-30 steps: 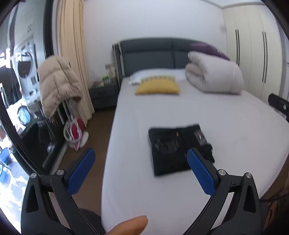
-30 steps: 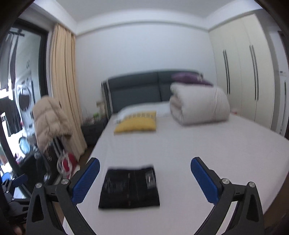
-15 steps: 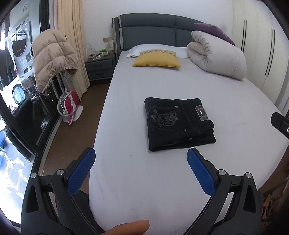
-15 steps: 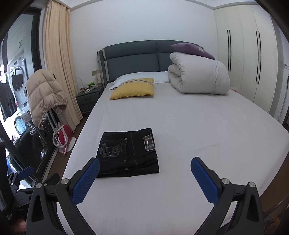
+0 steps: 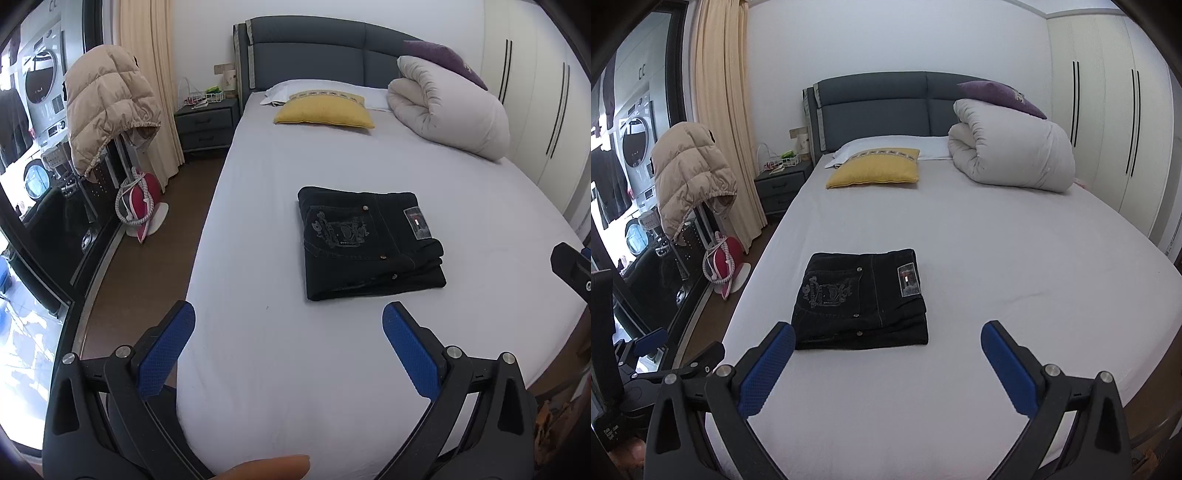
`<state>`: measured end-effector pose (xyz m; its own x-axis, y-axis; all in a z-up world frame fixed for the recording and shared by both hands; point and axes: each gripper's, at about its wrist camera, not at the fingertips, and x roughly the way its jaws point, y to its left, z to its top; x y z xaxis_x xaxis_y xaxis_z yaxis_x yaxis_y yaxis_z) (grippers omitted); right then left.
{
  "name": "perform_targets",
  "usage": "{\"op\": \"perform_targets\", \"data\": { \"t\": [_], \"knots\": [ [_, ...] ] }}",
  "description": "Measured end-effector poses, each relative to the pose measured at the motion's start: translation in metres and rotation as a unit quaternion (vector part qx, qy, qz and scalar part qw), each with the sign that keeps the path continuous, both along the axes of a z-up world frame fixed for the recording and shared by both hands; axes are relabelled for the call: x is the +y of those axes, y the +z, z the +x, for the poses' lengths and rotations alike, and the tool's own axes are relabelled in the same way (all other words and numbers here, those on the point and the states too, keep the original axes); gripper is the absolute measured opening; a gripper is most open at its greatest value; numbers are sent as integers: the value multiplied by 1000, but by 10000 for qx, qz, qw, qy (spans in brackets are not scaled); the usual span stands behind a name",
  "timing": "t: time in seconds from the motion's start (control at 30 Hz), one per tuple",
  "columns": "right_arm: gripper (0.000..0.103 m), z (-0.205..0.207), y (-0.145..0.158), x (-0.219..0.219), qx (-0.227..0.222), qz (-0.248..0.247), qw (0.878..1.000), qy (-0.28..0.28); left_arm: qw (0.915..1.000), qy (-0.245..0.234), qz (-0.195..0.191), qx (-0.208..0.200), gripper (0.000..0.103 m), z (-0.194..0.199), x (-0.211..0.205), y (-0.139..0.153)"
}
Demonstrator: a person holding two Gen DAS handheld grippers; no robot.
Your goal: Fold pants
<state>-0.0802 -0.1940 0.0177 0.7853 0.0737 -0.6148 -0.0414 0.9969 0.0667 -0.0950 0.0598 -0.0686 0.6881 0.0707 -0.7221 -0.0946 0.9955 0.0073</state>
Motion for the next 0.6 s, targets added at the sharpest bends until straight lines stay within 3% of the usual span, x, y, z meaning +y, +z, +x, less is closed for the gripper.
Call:
{"op": "perform_targets", "data": {
  "t": [0.6],
  "knots": [
    [103,0,-8,-1,170,44,9998,-95,10000,30,-11,2,103,0,2,-3]
  ]
}}
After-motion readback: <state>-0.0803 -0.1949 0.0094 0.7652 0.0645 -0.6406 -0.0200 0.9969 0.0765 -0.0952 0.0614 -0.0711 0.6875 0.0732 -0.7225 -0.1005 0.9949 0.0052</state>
